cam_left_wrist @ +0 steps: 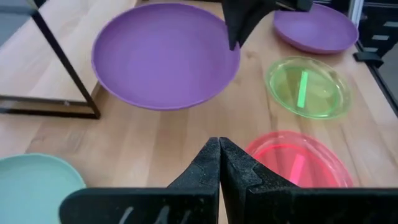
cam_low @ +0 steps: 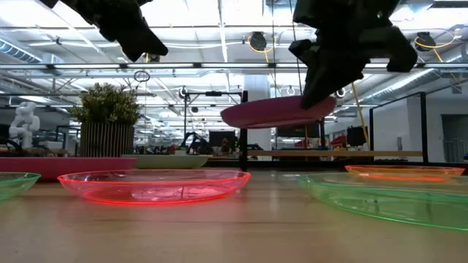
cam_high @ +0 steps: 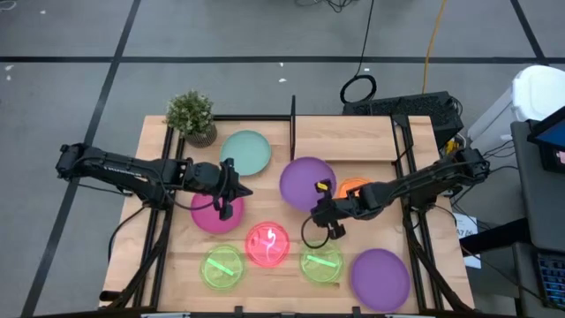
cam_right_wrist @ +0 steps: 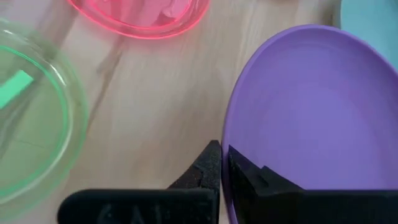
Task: Place and stack plates onto a shelf
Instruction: Put the top big violet plate on the shelf
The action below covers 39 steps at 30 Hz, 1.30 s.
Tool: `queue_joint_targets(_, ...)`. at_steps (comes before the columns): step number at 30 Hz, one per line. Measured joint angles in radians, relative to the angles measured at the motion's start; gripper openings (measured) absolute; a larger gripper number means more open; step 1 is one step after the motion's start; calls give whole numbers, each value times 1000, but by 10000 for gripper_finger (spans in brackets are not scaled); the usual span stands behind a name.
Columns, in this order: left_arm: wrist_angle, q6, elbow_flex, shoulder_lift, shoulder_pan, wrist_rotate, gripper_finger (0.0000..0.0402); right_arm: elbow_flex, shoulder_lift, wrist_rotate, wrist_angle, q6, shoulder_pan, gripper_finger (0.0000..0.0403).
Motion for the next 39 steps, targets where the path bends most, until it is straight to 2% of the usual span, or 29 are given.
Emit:
queue_joint_targets(8,51,-21,0,0,-1,-1,1,51,-19,109,-195,103,27,2)
queue_joint_targets(14,53,-27,0,0,-2,-1,1,51,-99,126,-280,163,27,2)
queue_joint_targets(17,52,-28,0,0,-5,-1,1,51,-153,194,-321,177,28,2)
queue_joint_targets(21,53,-27,0,0,-5,-1,1,27,-231,335,-339,187,20,2)
queue_joint_targets(25,60,-25,0,0,-5,-1,1,-26,-305,427,-338,144,-17,2)
queue_joint_targets(30,72,-21,0,0,-5,-1,1,-129,-400,492,-269,64,-110,2)
queue_joint_targets(39,94,-25,0,11,-5,-2,1,-384,-511,445,22,-55,-287,2)
